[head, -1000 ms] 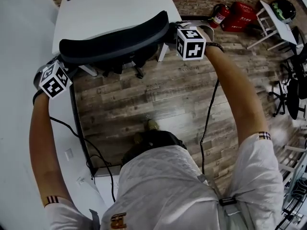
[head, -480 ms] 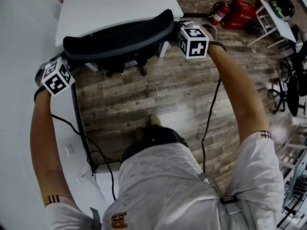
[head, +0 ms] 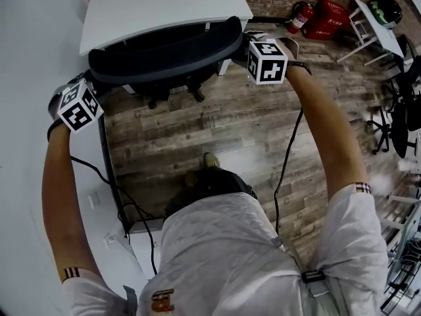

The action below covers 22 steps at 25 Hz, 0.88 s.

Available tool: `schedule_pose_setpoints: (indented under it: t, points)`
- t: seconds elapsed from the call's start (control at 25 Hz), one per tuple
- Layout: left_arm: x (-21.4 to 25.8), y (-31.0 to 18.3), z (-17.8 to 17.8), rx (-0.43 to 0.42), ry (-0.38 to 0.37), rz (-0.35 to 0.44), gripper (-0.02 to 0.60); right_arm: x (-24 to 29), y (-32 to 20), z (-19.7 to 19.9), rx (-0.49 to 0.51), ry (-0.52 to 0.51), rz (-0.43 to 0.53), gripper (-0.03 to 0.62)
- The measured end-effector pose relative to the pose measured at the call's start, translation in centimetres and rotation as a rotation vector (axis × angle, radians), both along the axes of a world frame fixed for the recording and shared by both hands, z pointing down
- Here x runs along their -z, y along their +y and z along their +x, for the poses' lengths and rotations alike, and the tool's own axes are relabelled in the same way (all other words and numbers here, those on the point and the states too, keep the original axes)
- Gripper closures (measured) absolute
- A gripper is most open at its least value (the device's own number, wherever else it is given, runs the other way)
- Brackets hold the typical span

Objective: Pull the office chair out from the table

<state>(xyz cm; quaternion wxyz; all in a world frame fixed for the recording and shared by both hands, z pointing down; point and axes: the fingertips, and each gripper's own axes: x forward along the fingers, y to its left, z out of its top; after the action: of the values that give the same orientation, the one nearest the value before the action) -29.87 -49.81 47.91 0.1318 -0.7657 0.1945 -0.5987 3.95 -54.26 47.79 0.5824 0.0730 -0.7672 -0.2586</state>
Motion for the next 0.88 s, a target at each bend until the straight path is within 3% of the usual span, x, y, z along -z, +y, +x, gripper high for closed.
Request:
schedule_pose_setpoints:
  t: [0.52,0.88]
  points:
    - [0.0,5.1,-0.5,-0.017,0.004,0.020,0.442,-0.2,5.7,-0.4,-0.009,0.005,-0.014,0.482]
    - [-0.4,9.9,0.4,0.017,-0.005,-0.017,0.442,-0.2,10.0,0.5,0.007,0.007,-0.004,0.482]
